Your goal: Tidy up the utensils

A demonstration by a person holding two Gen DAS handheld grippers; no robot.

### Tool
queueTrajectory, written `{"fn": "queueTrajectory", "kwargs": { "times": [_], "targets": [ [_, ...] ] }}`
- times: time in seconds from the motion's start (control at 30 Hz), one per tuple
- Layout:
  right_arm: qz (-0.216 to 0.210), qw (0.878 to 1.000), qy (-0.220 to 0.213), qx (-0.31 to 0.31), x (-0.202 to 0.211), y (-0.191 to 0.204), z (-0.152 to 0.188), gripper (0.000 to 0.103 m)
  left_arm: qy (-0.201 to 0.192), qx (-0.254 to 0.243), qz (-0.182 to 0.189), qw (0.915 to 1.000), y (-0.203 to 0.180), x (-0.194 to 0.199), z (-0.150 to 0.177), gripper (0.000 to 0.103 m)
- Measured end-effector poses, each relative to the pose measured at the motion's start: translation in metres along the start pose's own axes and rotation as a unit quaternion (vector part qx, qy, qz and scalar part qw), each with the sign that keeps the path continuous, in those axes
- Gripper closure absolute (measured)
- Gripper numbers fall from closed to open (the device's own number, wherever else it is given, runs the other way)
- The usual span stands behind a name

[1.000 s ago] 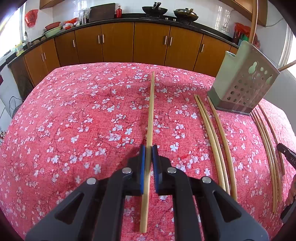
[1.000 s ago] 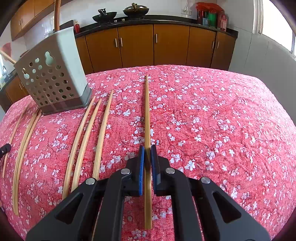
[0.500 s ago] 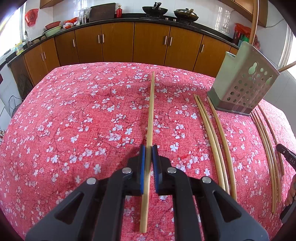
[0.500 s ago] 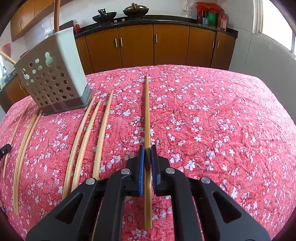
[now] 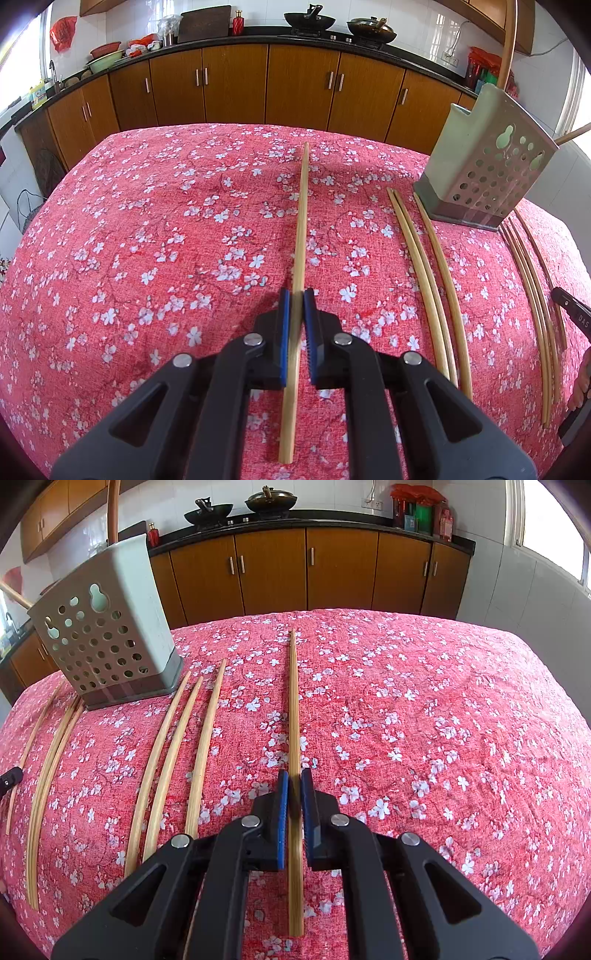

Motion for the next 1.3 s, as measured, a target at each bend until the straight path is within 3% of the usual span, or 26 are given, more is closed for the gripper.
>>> {"fn": "queueTrajectory", "kwargs": {
  "times": [1.3],
  "targets": [
    [-0.003, 1.000, 0.000, -0.005, 0.0031, 0.0000, 0.0023, 0.095, 0.004, -0.001, -0.003, 1.0000, -0.0015, 0.0053, -0.0097, 0.091]
  ]
}}
Point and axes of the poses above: each gripper's, at about its wrist camera, not at the fingertips, and x roughly against the way its jaws point, y to its left, z to its underside, the point moved 7 cm from there along -x, roughly the way its jaws point, and after that the axes turned 3 degrees about x, right-handed, at the moved point
